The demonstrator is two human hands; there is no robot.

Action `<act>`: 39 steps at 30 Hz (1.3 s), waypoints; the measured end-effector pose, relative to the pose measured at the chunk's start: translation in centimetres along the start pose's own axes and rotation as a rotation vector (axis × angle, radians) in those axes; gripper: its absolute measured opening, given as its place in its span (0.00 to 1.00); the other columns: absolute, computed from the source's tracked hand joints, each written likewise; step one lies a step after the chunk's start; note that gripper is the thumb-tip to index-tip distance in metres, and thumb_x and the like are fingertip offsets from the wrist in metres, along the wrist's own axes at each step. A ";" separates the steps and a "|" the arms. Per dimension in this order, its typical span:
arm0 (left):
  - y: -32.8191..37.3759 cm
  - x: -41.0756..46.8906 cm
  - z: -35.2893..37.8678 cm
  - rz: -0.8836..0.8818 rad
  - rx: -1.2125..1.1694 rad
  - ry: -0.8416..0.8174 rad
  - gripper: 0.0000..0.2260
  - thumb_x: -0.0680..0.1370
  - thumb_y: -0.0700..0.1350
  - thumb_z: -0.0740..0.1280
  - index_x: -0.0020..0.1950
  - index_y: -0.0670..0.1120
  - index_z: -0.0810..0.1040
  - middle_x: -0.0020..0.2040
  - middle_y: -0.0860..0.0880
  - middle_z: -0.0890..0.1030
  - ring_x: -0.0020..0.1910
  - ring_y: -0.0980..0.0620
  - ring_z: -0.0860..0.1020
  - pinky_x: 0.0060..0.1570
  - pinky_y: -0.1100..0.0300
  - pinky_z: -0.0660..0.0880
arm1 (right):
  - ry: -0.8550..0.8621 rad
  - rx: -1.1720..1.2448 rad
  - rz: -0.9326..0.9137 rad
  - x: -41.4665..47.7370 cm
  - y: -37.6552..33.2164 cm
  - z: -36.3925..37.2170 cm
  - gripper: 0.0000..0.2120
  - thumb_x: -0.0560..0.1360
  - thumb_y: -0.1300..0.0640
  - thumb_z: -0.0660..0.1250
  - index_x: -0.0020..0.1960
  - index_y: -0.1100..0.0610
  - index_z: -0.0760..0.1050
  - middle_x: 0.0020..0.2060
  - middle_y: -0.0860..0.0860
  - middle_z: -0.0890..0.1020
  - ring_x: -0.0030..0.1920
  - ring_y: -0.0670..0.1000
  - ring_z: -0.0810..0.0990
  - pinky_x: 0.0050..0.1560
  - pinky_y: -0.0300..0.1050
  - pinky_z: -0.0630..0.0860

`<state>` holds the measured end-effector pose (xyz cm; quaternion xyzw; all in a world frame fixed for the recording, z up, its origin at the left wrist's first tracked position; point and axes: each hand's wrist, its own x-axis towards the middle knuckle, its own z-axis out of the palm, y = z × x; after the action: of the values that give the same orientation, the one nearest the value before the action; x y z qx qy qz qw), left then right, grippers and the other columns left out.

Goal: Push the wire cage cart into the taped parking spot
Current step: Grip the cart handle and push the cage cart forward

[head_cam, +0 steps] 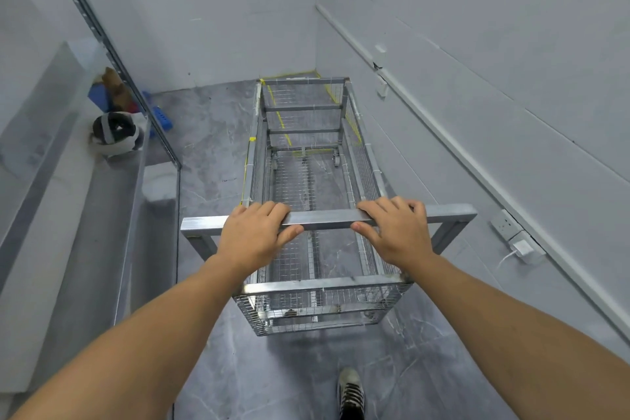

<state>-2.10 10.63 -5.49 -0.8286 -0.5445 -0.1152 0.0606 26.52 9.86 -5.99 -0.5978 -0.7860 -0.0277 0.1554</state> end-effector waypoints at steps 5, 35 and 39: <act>-1.0 4.0 0.8 -0.039 -0.038 -0.020 0.19 0.77 0.66 0.56 0.46 0.52 0.72 0.43 0.55 0.77 0.43 0.50 0.75 0.42 0.54 0.63 | -0.017 -0.014 -0.038 4.2 1.9 1.0 0.22 0.75 0.29 0.51 0.56 0.41 0.72 0.47 0.40 0.78 0.49 0.49 0.73 0.50 0.50 0.58; -12.6 27.0 6.2 -0.038 -0.029 0.004 0.19 0.76 0.70 0.51 0.43 0.57 0.67 0.37 0.60 0.71 0.36 0.54 0.73 0.35 0.56 0.63 | -0.001 -0.078 -0.081 29.4 9.6 6.7 0.25 0.73 0.27 0.52 0.49 0.46 0.73 0.42 0.43 0.78 0.47 0.52 0.72 0.46 0.51 0.62; -16.6 30.7 7.1 -0.044 -0.024 -0.011 0.18 0.76 0.70 0.52 0.43 0.57 0.67 0.38 0.59 0.73 0.38 0.54 0.73 0.39 0.55 0.62 | -0.013 -0.082 -0.065 34.4 8.4 8.1 0.24 0.73 0.28 0.54 0.50 0.46 0.74 0.43 0.43 0.78 0.47 0.52 0.72 0.45 0.50 0.60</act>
<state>-4.79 46.14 -4.92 -0.8176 -0.5616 -0.1185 0.0451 24.60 46.11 -5.38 -0.5778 -0.8043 -0.0611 0.1250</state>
